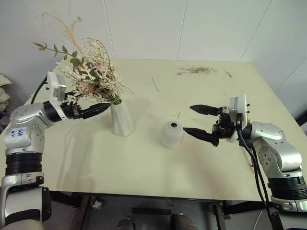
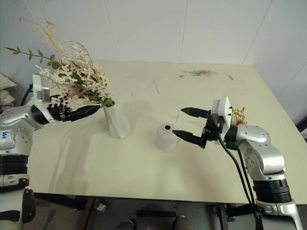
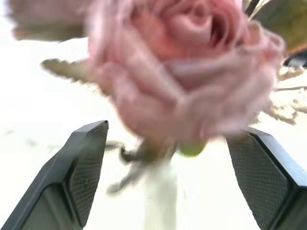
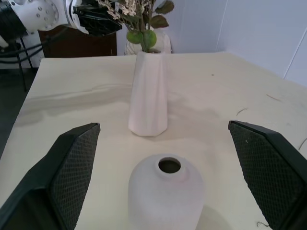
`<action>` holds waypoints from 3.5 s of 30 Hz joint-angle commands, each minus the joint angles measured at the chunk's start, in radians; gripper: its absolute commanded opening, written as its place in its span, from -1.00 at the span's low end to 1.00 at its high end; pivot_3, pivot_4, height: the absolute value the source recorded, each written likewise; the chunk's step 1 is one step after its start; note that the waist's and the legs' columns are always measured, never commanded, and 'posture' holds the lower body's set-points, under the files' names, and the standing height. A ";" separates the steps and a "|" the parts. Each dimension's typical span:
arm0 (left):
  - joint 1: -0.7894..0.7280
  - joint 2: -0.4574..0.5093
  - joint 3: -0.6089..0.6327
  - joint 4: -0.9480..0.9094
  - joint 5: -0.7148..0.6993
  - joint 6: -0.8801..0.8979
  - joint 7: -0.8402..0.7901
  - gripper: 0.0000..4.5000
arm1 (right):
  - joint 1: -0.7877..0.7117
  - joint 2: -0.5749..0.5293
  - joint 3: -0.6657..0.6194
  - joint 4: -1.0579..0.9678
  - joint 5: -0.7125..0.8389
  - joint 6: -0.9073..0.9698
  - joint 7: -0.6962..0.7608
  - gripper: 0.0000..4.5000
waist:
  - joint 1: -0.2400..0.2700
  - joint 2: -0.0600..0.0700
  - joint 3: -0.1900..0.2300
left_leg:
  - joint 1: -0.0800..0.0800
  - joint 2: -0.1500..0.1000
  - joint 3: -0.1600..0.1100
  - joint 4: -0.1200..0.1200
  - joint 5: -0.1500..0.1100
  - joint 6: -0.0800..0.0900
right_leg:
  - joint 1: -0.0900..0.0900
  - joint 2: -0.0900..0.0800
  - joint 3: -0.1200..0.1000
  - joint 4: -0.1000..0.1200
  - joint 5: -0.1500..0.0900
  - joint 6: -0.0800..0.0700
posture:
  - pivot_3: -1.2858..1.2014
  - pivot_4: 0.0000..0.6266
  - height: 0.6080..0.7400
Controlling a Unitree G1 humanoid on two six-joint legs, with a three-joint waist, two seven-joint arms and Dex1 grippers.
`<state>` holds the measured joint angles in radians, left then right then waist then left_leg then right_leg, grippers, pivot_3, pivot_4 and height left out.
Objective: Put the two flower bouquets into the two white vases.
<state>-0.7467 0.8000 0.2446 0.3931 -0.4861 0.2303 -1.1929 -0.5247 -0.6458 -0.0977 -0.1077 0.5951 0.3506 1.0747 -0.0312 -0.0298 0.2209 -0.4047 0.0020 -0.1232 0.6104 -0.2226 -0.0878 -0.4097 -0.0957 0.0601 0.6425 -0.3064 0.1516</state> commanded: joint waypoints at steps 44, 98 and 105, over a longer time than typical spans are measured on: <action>0.280 0.011 0.059 -0.431 -0.195 0.034 -0.184 0.81 | -0.289 -0.507 0.402 0.441 -0.347 0.786 -0.088 1.00 | -0.011 0.005 0.003 | -0.001 0.001 0.004 -0.008 -0.001 0.002 | -0.001 -0.001 0.001 -0.010 0.000 -0.001 | 0.03 -0.52 1.00; 0.237 -0.062 0.035 -0.272 -0.107 -0.084 -0.036 0.83 | -0.073 0.445 0.020 0.004 -0.079 -0.136 -0.338 -1.00 | -0.023 0.003 0.001 | 0.001 0.002 0.003 -0.002 0.000 0.001 | 0.000 0.001 0.002 -0.005 0.005 0.000 | 0.03 -0.52 1.00; 0.224 -0.066 0.013 -0.268 -0.099 -0.085 -0.039 0.83 | -0.055 0.430 0.013 -0.020 -0.056 -0.121 -0.338 -1.00 | -0.023 0.003 0.001 | 0.001 0.002 0.003 -0.002 0.000 0.001 | 0.000 0.001 0.002 -0.005 0.005 0.000 | 0.03 -0.52 1.00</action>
<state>-0.5071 0.7248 0.2541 0.1595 -0.5850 0.1508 -1.2341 -0.5841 -0.2049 -0.0762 -0.0848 0.5216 0.2370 0.7352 -0.0539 -0.0267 0.2219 -0.4038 0.0040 -0.1203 0.6085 -0.2228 -0.0866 -0.4096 -0.0948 0.0617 0.6378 -0.3017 0.1512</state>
